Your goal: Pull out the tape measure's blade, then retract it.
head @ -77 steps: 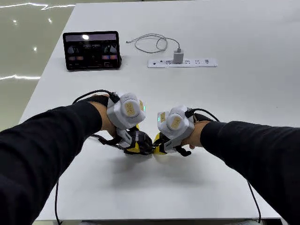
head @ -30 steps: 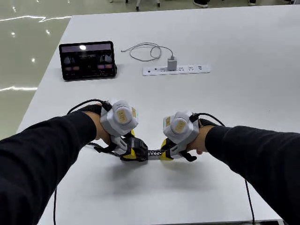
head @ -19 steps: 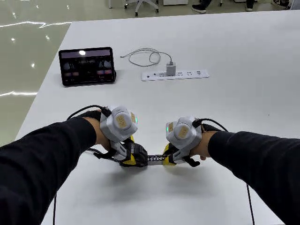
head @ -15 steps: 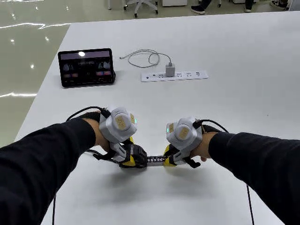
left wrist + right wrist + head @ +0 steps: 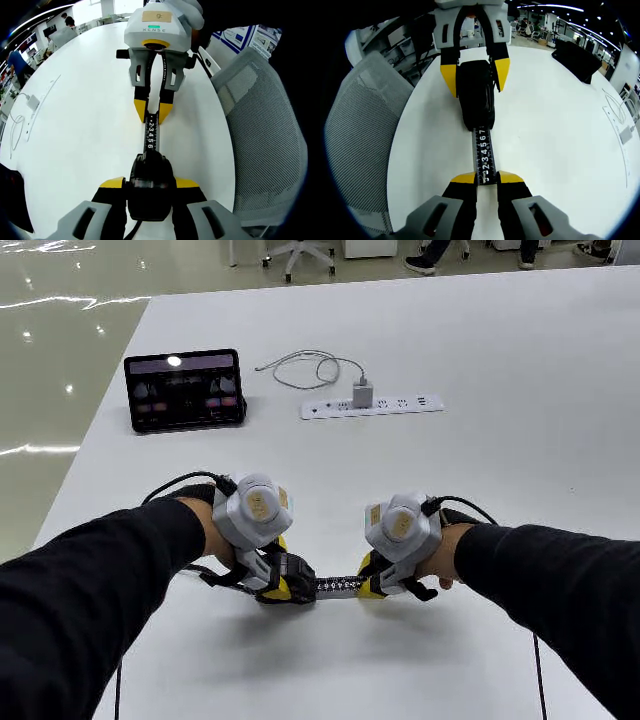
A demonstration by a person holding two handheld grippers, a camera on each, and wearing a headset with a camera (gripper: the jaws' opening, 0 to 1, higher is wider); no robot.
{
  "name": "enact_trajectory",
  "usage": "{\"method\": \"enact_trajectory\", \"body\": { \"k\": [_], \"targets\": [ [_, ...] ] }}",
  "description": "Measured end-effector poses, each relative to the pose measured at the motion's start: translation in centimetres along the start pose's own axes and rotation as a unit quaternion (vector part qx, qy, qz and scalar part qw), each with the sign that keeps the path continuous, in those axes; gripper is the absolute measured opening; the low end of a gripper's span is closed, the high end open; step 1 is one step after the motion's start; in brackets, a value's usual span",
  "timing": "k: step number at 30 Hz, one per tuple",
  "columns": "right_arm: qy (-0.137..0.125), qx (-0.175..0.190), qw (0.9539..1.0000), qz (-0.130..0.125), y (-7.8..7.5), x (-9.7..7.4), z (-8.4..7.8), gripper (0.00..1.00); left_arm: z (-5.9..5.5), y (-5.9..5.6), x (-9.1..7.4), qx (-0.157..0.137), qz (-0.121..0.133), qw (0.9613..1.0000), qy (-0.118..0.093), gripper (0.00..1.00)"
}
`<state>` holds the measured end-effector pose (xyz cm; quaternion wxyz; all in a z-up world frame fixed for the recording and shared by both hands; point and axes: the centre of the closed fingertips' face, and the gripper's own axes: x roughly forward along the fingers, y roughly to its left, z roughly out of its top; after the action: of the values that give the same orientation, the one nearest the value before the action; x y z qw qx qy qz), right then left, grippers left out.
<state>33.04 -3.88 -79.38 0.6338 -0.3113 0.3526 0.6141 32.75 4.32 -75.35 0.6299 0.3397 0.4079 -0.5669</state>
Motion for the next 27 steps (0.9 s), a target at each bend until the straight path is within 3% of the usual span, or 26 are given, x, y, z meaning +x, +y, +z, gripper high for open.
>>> {"method": "enact_trajectory", "body": {
  "k": [27],
  "targets": [
    [0.003,0.004,1.0000,-0.008,-0.2,-0.9,-1.5,0.10,0.1,0.2,0.1,-0.004,0.003,1.0000,-0.003,0.31]
  ]
}}
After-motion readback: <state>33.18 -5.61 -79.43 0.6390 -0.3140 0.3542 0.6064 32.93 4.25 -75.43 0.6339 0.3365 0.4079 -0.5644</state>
